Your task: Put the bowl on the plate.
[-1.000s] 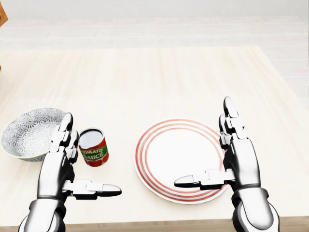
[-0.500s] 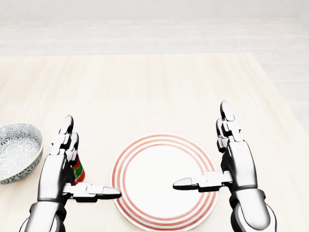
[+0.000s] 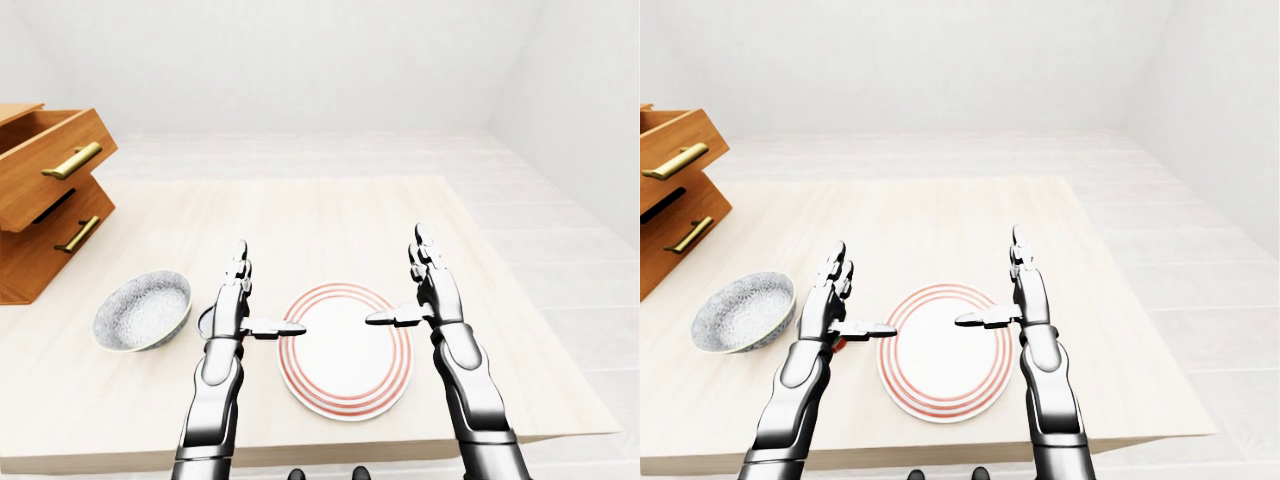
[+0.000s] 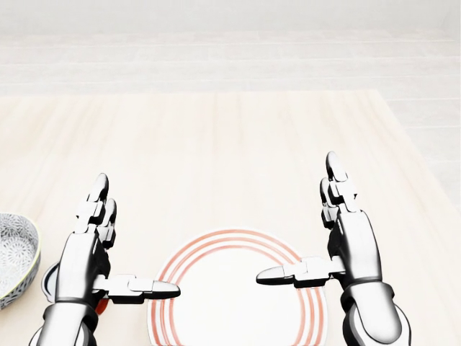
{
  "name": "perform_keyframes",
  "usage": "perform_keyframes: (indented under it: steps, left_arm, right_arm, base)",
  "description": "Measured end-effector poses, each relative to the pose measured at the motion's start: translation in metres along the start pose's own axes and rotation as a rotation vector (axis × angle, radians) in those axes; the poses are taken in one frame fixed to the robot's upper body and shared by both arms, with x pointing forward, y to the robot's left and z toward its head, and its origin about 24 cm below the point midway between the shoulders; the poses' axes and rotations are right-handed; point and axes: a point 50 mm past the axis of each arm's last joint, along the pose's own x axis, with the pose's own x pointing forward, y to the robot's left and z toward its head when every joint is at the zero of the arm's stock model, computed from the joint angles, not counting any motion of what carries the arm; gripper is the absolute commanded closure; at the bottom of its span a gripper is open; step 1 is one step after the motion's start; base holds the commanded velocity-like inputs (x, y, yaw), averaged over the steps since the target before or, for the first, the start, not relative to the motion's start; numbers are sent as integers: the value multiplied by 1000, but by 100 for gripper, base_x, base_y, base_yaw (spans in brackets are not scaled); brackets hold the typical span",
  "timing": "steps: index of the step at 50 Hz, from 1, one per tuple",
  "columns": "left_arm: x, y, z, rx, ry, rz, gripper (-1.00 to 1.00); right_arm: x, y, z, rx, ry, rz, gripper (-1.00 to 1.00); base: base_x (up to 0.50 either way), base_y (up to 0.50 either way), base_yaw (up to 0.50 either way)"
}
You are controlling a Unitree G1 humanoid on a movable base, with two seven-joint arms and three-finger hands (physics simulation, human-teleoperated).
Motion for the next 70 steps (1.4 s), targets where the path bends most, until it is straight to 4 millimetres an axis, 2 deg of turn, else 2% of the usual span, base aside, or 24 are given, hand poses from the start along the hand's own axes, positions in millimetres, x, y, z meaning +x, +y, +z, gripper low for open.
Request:
perform_keyframes:
  steps: [23, 32, 52, 70]
  left_arm:
    - [-1, 2, 1, 32, -5, -10, -100]
    - [1, 11, 9, 98, -27, -8, -100]
    - [4, 54, 43, 198, -114, 86, -100]
    - [-4, 95, 52, 276, -114, 203, -100]
  right_arm:
    - [0, -1, 4, 5, -17, -7, -100]
    - [2, -2, 12, 9, -50, -10, -100]
    - [3, -13, 36, -3, -154, -79, -100]
    - [-3, -17, 40, -26, -168, -91, -100]
  base:
    - [4, -1, 0]
    - [0, 0, 0]
    - [0, 0, 0]
    - [0, 0, 0]
